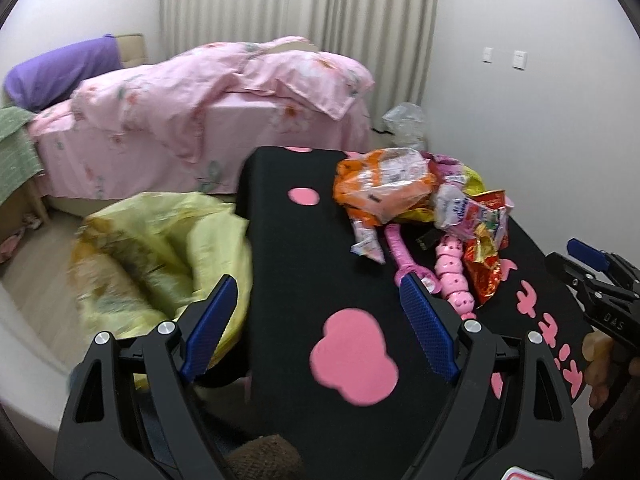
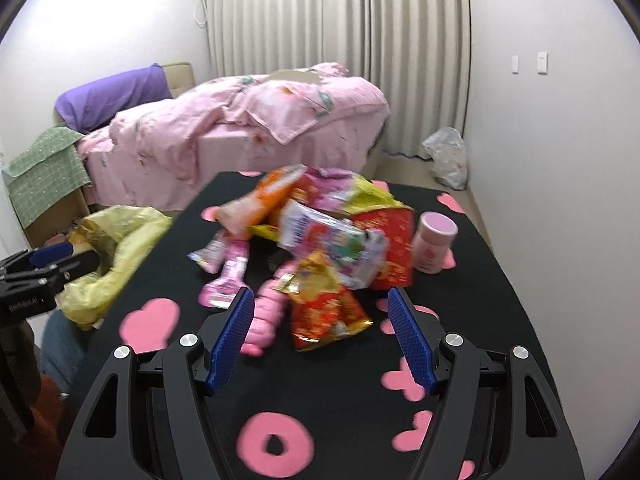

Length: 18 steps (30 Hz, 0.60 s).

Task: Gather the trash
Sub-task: 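Reach the left tool to a gold wrapper while the right tool reaches the red cup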

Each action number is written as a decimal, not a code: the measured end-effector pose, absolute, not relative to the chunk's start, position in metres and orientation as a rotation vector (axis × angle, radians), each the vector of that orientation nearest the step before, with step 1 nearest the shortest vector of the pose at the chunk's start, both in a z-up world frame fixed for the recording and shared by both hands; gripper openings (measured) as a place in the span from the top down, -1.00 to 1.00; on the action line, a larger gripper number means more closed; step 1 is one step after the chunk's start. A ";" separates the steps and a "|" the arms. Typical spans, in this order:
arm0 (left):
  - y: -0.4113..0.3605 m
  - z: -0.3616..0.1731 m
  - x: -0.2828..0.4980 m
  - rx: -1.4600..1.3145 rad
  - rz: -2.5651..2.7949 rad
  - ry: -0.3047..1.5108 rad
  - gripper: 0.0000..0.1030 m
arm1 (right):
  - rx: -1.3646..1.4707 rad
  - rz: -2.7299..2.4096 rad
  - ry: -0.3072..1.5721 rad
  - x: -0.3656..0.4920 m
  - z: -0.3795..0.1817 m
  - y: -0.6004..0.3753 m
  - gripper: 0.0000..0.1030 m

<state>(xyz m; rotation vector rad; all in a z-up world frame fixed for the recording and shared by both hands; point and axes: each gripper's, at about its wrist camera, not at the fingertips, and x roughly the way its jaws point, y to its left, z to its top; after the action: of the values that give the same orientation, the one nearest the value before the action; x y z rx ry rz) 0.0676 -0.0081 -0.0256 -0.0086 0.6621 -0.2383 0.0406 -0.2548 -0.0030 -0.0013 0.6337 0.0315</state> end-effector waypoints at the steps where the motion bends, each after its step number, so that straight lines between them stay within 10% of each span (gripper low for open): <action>1: -0.012 -0.030 0.076 -0.013 -0.263 0.669 -0.54 | 0.001 0.028 0.641 0.044 -0.007 -0.261 -0.27; 14: -0.121 -0.055 0.138 0.027 -0.619 0.785 -0.65 | -0.003 -0.107 0.735 0.070 -0.054 -0.336 -0.27; 18: -0.158 -0.065 0.151 0.030 -0.721 0.845 -0.27 | 0.096 -0.147 0.735 0.063 -0.061 -0.367 -0.27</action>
<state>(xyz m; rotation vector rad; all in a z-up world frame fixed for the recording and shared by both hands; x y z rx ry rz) 0.1511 -0.1583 -0.0655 0.0299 0.8451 -0.7209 0.0633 -0.3674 -0.0608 0.0963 0.7351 -0.1466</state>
